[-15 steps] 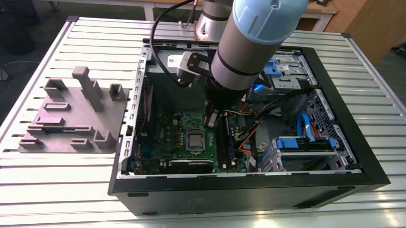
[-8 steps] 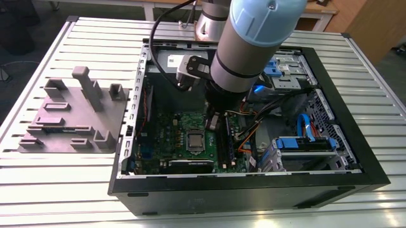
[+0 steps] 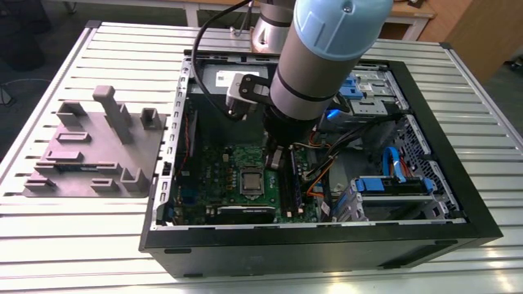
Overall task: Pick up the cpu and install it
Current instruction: 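Install the first cpu locking lever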
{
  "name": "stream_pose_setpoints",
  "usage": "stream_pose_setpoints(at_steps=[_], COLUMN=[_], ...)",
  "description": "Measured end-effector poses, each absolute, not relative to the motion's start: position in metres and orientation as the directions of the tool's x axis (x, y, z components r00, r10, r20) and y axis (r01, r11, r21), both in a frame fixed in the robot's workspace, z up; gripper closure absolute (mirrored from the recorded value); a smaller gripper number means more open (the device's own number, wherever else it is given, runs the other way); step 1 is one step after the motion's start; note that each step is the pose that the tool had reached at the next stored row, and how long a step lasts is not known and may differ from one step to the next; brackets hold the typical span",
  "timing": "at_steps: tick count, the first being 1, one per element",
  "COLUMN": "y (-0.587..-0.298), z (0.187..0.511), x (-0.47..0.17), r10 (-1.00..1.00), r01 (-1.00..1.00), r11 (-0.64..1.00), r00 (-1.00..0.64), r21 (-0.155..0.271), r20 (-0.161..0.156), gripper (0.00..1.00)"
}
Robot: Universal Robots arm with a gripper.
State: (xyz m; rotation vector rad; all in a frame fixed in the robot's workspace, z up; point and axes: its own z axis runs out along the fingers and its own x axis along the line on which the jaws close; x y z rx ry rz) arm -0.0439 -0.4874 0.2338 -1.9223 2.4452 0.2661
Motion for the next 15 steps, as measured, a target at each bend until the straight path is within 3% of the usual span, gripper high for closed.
stream_pose_setpoints(at_steps=[15], y=[-0.4878], z=[0.2338], x=[-0.0439], r10=[-0.963], r01=[-0.966], r11=[0.227], r00=[-0.241], r21=[0.121], r20=[-0.12], gripper=[0.9])
